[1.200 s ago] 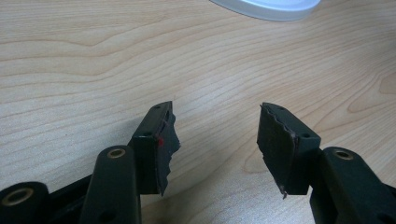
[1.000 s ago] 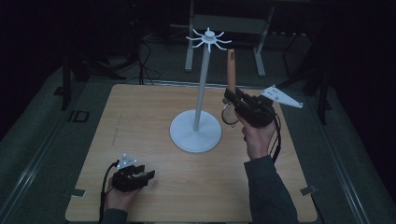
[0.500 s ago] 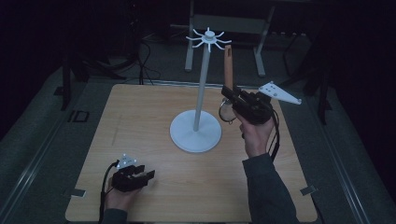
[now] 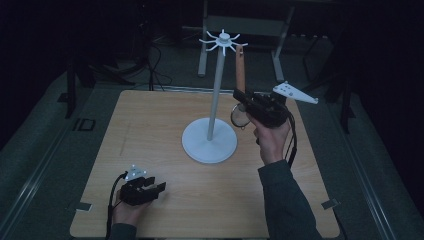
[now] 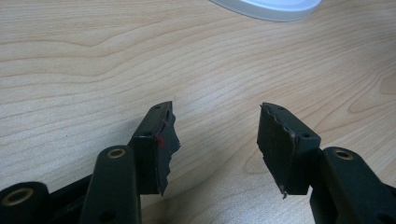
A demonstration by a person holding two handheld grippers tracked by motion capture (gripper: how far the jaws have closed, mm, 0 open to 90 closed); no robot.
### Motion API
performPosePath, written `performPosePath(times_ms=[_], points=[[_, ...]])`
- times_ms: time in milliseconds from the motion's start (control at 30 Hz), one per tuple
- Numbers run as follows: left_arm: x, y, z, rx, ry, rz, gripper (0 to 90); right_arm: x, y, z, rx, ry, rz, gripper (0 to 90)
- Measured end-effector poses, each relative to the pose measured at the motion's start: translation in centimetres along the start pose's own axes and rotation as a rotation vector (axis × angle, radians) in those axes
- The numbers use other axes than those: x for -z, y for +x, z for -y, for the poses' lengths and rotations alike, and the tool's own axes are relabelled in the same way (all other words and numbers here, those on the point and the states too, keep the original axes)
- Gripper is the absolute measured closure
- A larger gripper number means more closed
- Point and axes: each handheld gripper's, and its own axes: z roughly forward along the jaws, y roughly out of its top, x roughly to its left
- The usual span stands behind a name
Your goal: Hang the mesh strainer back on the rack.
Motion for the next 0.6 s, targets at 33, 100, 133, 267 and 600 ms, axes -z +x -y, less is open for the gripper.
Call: performPosePath(times_ms=[33, 100, 133, 267, 600], points=[[0.0, 0.0, 0.0, 0.0, 0.0, 0.001, 46.2, -0.1, -0.05, -0.02, 0.001, 0.003, -0.002, 69.2], [-0.02, 0.0, -0.01, -0.001, 0.0, 0.001, 46.2, -0.25, -0.08, -0.05, -0.001, 0.008, -0.004, 69.2], [-0.02, 0.0, -0.01, -0.001, 0.0, 0.001, 46.2, -0.25, -0.08, -0.05, -0.001, 0.008, -0.004, 69.2], [-0.01, -0.01, -0.01, -0.002, 0.001, 0.001, 46.2, -0.66, -0.12, -0.12, -0.008, 0.023, -0.01, 69.1], [-0.08, -0.05, -0.02, -0.002, 0.001, 0.002, 46.2, -1.08, -0.29, -0.15, -0.012, 0.05, -0.01, 67.7]])
